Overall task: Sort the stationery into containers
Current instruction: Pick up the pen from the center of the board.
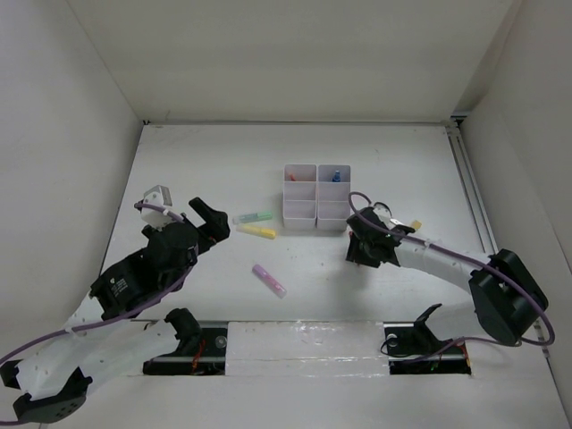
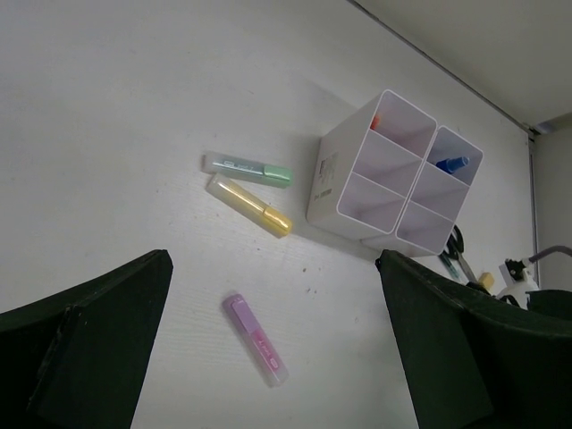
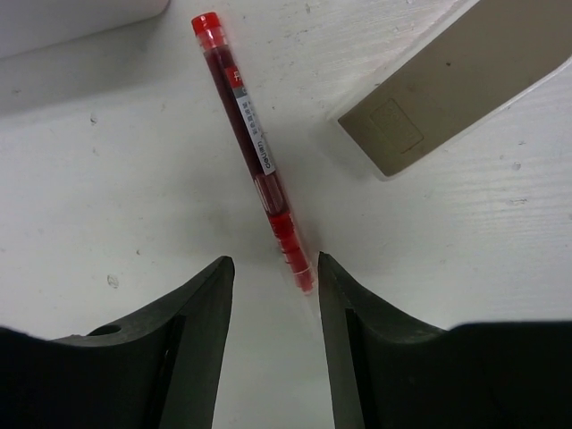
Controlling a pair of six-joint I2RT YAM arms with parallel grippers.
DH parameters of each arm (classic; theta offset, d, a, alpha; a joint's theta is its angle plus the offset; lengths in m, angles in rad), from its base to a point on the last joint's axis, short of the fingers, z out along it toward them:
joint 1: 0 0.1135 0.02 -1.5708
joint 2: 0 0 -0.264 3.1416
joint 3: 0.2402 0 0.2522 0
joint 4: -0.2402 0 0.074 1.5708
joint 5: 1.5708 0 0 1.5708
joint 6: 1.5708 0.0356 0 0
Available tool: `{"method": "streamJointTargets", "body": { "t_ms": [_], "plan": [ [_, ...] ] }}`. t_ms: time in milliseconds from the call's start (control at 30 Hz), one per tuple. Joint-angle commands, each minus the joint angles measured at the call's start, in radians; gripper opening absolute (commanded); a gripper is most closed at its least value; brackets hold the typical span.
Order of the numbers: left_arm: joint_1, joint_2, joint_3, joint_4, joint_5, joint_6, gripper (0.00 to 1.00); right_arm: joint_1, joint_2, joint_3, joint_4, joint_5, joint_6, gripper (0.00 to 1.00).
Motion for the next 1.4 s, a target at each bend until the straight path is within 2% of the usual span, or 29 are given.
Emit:
{"method": "streamJointTargets", "body": {
  "t_ms": [0,133,200,300,400,433,533,567,667,1033,1167,1267,1367],
  "plan": [
    [0.002,-0.01,-0.001,0.033,-0.01,0.02,1.0,0.026,0.038,0.041,-0.019,0.021,0.017,0.48],
    [0.002,-0.01,-0.001,0.033,-0.01,0.03,1.0,0.048,0.081,0.064,-0.049,0.032,0.037,0.48],
    [0.002,-0.01,-0.001,0.033,-0.01,0.03,1.0,0.06,0.092,0.073,-0.062,0.041,0.046,0.44],
    [0.002,-0.01,-0.001,0.033,-0.01,0.048,1.0,0.06,0.092,0.073,-0.071,0.041,0.057,0.25],
    [0.002,-0.021,-0.001,0.042,-0.01,0.048,1.0,0.069,0.092,0.073,-0.08,0.041,0.067,0.19],
    [0.002,-0.021,-0.001,0.042,-0.01,0.048,1.0,0.069,0.092,0.073,-0.08,0.041,0.067,0.12],
    [0.002,-0.03,-0.001,0.042,-0.001,0.057,1.0,0.078,0.092,0.073,-0.089,0.041,0.078,0.06],
    [0.002,-0.03,-0.001,0.042,-0.001,0.057,1.0,0.078,0.092,0.073,-0.089,0.041,0.078,0.0],
    [0.002,-0.03,-0.001,0.052,-0.001,0.057,1.0,0.103,0.092,0.073,-0.098,0.041,0.101,0.0],
    [0.002,-0.021,-0.011,0.052,0.008,0.057,1.0,0.262,-0.089,0.157,-0.18,0.086,0.137,0.0],
    [0.002,-0.021,-0.011,0.087,0.043,0.072,1.0,0.295,-0.199,0.166,-0.132,0.037,0.046,0.0],
    [0.002,-0.021,-0.021,0.146,0.109,0.094,1.0,0.304,-0.247,0.166,-0.05,-0.078,-0.069,0.0],
    [0.002,0.018,-0.031,0.22,0.207,0.094,1.0,0.315,-0.293,0.166,-0.002,-0.103,-0.161,0.0]
  ]
}}
